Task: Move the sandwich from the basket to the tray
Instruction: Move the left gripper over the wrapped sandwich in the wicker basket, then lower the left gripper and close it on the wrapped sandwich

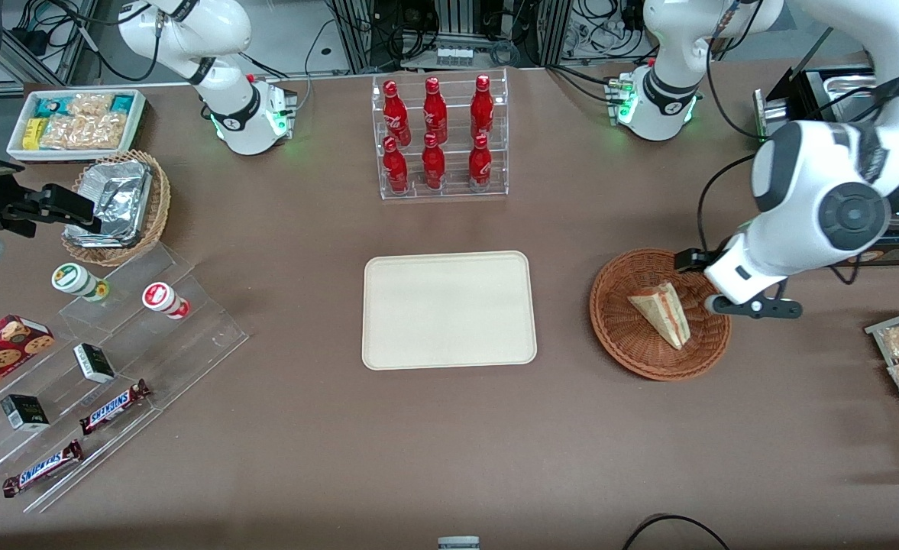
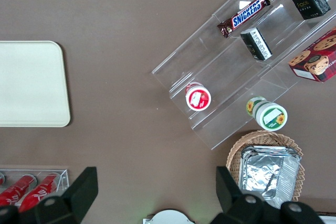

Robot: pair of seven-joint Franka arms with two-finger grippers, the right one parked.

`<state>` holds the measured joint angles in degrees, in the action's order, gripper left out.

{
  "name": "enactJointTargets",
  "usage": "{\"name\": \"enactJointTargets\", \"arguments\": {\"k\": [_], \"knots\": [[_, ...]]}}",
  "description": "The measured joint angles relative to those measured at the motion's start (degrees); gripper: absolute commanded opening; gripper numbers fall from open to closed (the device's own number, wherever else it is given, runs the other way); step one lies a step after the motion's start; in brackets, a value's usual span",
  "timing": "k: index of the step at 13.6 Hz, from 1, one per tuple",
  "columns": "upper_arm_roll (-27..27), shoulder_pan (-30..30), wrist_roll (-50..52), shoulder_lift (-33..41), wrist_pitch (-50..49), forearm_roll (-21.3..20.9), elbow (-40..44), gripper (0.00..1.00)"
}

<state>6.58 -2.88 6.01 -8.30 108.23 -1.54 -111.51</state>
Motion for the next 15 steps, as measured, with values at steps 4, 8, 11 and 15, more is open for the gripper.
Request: {"name": "enactJointTargets", "arguments": {"k": [4,8,11,15], "knots": [[0.20,0.00,8.30,0.18,9.93,-0.03,-7.39,1.00],[0.21,0.01,22.84,0.45,21.58,-0.05,-13.98,1.00],[0.47,0.01,36.72,0.44,25.72,-0.05,-15.14,1.00],[2.69,-0.04,46.88,-0.61,28.62,-0.05,-15.59,1.00]]}}
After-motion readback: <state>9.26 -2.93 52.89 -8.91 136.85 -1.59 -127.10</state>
